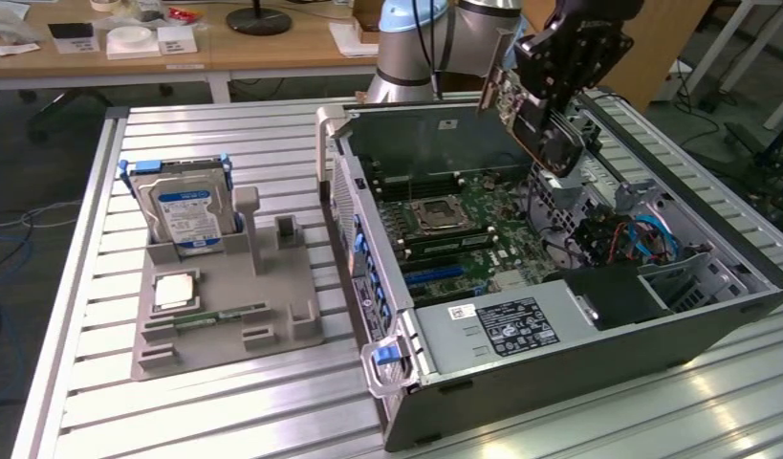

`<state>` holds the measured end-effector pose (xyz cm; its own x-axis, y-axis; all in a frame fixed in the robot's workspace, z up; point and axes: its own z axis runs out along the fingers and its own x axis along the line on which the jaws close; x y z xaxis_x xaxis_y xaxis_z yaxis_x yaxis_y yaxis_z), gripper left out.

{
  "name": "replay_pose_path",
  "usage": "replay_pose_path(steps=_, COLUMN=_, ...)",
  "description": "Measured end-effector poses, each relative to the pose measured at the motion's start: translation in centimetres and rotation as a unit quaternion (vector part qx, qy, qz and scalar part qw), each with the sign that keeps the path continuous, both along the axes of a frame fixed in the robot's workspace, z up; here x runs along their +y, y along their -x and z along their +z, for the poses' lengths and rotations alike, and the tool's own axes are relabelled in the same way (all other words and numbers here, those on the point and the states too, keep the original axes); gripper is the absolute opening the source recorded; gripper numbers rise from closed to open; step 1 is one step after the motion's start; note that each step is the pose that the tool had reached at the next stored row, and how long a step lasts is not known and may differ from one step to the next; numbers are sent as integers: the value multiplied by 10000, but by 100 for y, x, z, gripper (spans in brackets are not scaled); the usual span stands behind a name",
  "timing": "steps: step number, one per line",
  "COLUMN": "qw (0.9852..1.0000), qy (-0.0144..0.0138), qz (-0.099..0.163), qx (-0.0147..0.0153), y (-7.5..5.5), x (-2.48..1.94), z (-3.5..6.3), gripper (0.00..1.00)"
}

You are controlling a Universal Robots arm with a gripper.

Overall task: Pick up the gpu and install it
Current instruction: 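Pick up the gpu and move the gpu toward the slot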

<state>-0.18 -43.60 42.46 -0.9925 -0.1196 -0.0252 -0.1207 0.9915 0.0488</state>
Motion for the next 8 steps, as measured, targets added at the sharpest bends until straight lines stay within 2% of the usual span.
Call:
replay_pose_path(steps=5, qw=9991, qy=0, qz=-412, qx=0, y=0, x=0, z=-16, gripper=27)
replay_pose_path(steps=8, qw=9991, qy=1, qz=-425, qx=0, y=0, x=0, z=-16, gripper=27)
